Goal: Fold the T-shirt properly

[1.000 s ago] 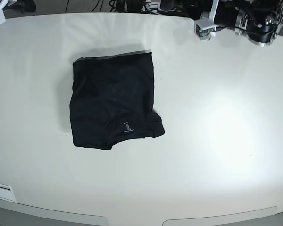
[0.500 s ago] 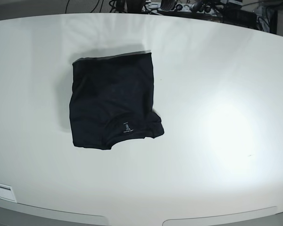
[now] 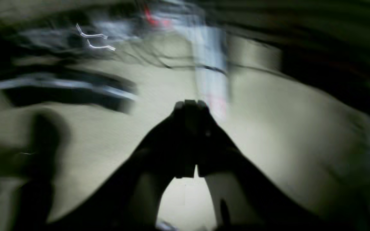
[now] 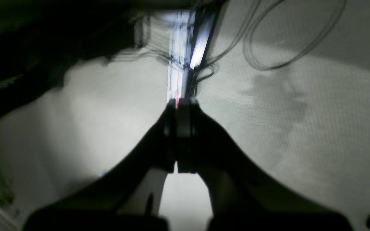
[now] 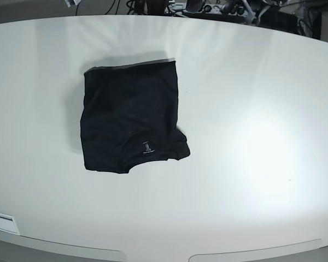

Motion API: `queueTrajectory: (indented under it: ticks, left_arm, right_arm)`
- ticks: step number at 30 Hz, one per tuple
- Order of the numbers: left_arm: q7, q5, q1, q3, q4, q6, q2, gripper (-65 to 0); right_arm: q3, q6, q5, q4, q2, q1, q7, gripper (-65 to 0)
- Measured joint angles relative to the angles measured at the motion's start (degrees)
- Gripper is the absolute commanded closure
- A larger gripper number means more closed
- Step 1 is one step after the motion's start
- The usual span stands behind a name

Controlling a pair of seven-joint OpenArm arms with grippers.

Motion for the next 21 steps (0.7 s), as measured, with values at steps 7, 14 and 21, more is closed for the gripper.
queueTrajectory:
  ticks: [7,14,21]
  left_arm:
    - [-18.38,5.11,-13.14,12.17,-22.16,9.57,8.37,0.0]
    - [-16.17,0.0,-14.43,20.26,-21.31,12.31,13.64,0.0]
    - [-14.08,0.22,-12.83,23.96,-18.82,12.7,14.71,0.0]
  right_arm:
    - [-11.32,-9.64,-5.75,-17.4,-2.6,12.96,7.89,0.0]
    - [-15.26,-18.38,-8.35,-18.21,-9.66,15.98,5.01,0.0]
    - [-15.23,-17.88,-8.7,-18.36,-10.4,17.25,5.38,0.0]
